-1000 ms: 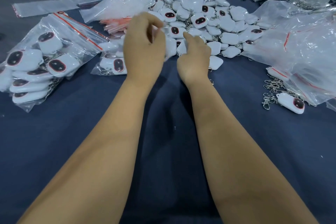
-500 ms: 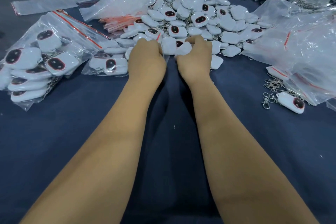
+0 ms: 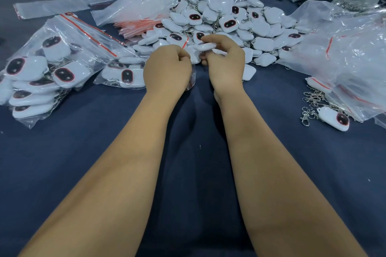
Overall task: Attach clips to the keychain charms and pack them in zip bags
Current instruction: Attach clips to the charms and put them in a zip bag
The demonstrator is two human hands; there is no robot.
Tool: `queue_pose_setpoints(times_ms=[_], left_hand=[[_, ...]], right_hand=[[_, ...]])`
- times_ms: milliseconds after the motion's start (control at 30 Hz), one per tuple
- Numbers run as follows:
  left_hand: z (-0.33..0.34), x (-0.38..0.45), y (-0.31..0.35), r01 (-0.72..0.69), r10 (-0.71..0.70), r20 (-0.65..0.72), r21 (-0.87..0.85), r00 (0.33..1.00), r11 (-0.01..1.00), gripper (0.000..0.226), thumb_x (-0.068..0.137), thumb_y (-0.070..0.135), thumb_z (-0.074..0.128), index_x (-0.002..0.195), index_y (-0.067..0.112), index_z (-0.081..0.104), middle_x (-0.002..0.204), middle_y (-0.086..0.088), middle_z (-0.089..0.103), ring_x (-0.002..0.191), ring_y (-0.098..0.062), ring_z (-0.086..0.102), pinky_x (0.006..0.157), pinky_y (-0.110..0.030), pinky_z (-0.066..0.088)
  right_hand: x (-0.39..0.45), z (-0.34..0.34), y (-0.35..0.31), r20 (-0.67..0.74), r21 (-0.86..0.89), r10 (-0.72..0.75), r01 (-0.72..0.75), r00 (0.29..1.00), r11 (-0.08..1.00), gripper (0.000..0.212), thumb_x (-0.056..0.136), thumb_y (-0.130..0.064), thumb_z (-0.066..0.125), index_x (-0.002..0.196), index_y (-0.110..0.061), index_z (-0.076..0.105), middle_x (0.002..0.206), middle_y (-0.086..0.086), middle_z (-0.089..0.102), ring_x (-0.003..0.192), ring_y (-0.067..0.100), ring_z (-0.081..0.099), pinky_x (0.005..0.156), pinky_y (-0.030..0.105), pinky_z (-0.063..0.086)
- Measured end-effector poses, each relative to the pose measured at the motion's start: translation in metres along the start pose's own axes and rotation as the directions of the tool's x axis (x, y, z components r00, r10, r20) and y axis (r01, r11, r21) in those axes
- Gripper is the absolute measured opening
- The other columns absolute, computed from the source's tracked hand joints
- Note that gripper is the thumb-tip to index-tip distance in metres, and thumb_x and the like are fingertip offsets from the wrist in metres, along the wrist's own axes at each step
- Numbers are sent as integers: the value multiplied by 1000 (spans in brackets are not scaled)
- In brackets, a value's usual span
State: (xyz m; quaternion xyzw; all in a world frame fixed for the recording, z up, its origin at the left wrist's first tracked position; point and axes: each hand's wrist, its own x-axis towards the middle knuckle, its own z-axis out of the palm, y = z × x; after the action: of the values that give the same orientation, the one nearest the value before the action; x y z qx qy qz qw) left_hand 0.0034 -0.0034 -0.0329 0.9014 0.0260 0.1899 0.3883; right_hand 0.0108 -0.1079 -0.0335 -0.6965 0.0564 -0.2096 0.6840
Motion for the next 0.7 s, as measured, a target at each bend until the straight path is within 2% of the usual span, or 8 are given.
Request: queue_pose_setpoints(times_ms=[67,133,200,267,333,433,567,700], left_hand=[[0,0,0,20,-20,15,-19,1000,1000,34,84,11,46,98,23,74,98,5,71,94,-17,59,70,-25,38],[1,1,-1,35,-33,41,-32,999,999,36,87,14,47,112,23,72,112,4,69,103,-17,59,75,-25,40],[3,3,-2,38,-36,70,-35,997,999,39,88,19,48,121,24,68,122,2,65,111,-19,58,80,-26,41],[4,4,-3,40,-36,85,-41,996,998,38,88,21,47,121,24,67,122,-1,63,110,-21,57,79,-27,39],[5,5,-3,46,-40,84,-64,996,997,37,88,20,48,121,23,65,120,-4,62,106,-22,57,79,-27,39],[5,4,-3,55,-49,74,-84,996,995,37,88,19,49,122,20,64,120,-5,61,105,-23,57,80,-26,39],[3,3,-3,57,-48,78,-115,996,992,42,91,20,50,132,19,59,130,-4,57,115,-21,55,88,-26,40],[3,4,-3,51,-40,82,-138,996,989,45,92,22,49,136,20,57,133,-4,56,119,-20,54,95,-30,43]], right_hand=[[3,1,-1,3,99,109,-109,994,989,36,81,11,44,87,-12,71,97,9,72,91,29,68,91,40,56],[3,2,-2,31,160,172,-175,985,972,28,82,7,49,82,-12,70,86,5,70,83,24,64,88,38,54],[2,1,-2,32,125,148,-151,988,981,23,82,4,58,79,-15,70,85,3,68,83,20,60,89,38,53],[0,0,1,29,60,105,-106,994,993,27,81,7,59,87,-18,67,96,1,67,92,21,61,89,37,52],[0,-1,3,59,66,103,-107,993,992,34,82,8,60,102,-20,61,110,4,64,100,23,62,87,34,52],[2,-1,4,75,101,165,-172,983,980,42,81,8,61,113,-18,55,108,7,65,88,21,61,80,34,53],[1,1,1,104,116,154,-166,983,979,31,78,12,58,100,-8,68,89,10,68,83,23,62,88,47,55],[-1,1,0,163,141,101,-125,981,982,29,78,11,56,87,-13,70,76,3,64,75,22,57,78,42,54]])
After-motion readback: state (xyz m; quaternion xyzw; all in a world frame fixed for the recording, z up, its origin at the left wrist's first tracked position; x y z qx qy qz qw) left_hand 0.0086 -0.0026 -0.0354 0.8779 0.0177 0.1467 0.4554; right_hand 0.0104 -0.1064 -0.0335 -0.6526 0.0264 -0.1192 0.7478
